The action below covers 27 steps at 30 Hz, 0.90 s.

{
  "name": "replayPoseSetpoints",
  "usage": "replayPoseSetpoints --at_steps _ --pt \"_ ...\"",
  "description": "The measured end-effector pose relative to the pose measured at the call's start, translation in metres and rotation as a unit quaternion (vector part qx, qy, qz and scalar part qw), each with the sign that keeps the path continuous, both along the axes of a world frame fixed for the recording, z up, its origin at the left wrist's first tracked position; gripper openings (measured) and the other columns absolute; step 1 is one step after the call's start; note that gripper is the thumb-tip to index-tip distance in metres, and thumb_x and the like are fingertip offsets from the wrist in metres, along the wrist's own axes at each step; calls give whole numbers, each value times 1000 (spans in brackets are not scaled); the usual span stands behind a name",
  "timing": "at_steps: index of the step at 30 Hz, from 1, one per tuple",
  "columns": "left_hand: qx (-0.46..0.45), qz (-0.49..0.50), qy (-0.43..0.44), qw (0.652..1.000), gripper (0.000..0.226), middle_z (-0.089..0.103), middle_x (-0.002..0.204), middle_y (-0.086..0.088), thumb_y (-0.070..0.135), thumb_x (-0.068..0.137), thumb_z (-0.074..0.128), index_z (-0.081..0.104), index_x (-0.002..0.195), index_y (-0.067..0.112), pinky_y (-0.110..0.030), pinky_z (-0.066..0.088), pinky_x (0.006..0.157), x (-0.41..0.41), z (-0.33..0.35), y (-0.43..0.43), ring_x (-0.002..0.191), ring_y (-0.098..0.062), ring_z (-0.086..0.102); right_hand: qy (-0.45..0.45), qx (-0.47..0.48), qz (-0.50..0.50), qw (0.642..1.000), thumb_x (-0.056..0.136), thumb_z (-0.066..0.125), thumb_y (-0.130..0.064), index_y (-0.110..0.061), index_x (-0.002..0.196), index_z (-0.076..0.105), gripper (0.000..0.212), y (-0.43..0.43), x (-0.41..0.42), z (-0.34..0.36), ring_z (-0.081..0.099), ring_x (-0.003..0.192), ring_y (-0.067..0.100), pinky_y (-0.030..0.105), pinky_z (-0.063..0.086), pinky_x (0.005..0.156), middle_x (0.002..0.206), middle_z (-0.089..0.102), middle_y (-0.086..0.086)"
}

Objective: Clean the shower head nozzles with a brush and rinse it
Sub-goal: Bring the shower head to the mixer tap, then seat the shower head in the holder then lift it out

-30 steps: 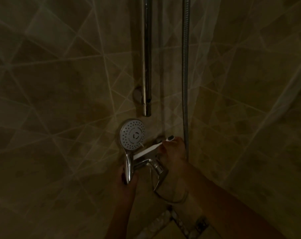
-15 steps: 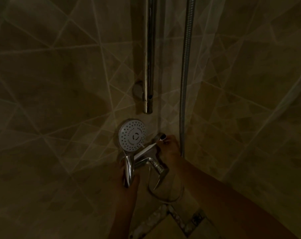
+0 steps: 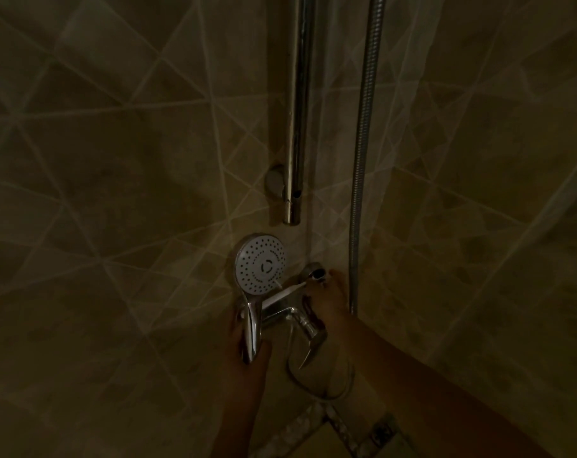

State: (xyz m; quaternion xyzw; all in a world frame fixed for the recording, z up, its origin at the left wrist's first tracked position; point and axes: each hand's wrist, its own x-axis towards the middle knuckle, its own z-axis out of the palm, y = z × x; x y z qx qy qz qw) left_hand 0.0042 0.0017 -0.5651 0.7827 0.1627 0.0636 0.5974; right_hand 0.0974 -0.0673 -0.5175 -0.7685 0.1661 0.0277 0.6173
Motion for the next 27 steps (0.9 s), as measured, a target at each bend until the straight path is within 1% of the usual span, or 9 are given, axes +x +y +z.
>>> replayPoseSetpoints --at_steps 2,6,10,14,17,21,23,25,27 --pt "44 122 -36 991 61 54 133 2 65 66 52 46 124 46 -48 42 104 -42 5 54 122 -16 51 -23 -16 18 999 85 60 -6 -1 127 49 43 -1 -4 -3 57 113 35 42 47 98 123 58 20" --pt "32 94 -96 990 51 55 130 9 54 71 58 45 120 54 -47 45 101 -45 11 48 120 -13 53 -75 -89 83 990 87 53 -9 -2 116 57 31 -3 -30 5 62 99 30 34 53 86 109 63 17" --pt "-89 124 -109 982 39 61 120 -5 28 80 66 52 113 42 -50 49 94 -55 20 47 107 -22 59 -61 -37 248 966 96 49 -16 -6 116 54 23 -8 -76 33 53 91 7 3 41 75 98 55 -4" --pt "-127 112 -113 979 29 70 102 8 30 82 66 58 105 47 -45 53 88 -73 40 32 99 -17 65 -50 -43 366 928 88 59 -37 -20 117 59 34 -2 -107 56 55 108 9 21 46 91 115 61 -6" --pt "-87 95 -166 978 28 71 91 20 19 89 60 60 99 46 -29 53 81 -81 67 21 95 -7 66 -59 0 407 912 87 63 -33 -24 119 57 34 -1 -119 86 56 103 5 8 45 78 119 60 -4" --pt "-43 65 -216 973 29 68 104 11 24 86 58 58 104 46 -26 52 84 -82 109 3 103 -13 65 -84 60 413 905 83 68 -15 -21 114 60 33 -7 -125 123 60 108 15 28 49 95 112 66 1" --pt "-15 54 -239 969 34 65 109 13 27 84 56 53 109 51 -22 51 84 -79 131 -5 106 -12 63 -113 89 388 910 83 65 -5 -19 111 63 31 -14 -124 140 63 103 15 27 52 90 105 68 0" --pt "14 9 -253 967 35 63 117 5 22 90 55 51 122 37 -19 53 80 -74 155 -13 112 -18 61 -145 112 360 915 82 65 -5 -22 96 68 23 -26 -118 158 67 92 13 27 54 81 92 71 -3" --pt "90 -92 -250 960 45 49 137 7 23 92 53 40 135 30 -24 50 94 -69 183 -18 122 -10 52 -171 129 317 924 80 64 -4 -27 77 68 23 -39 -108 176 68 85 17 32 54 77 84 72 -1"
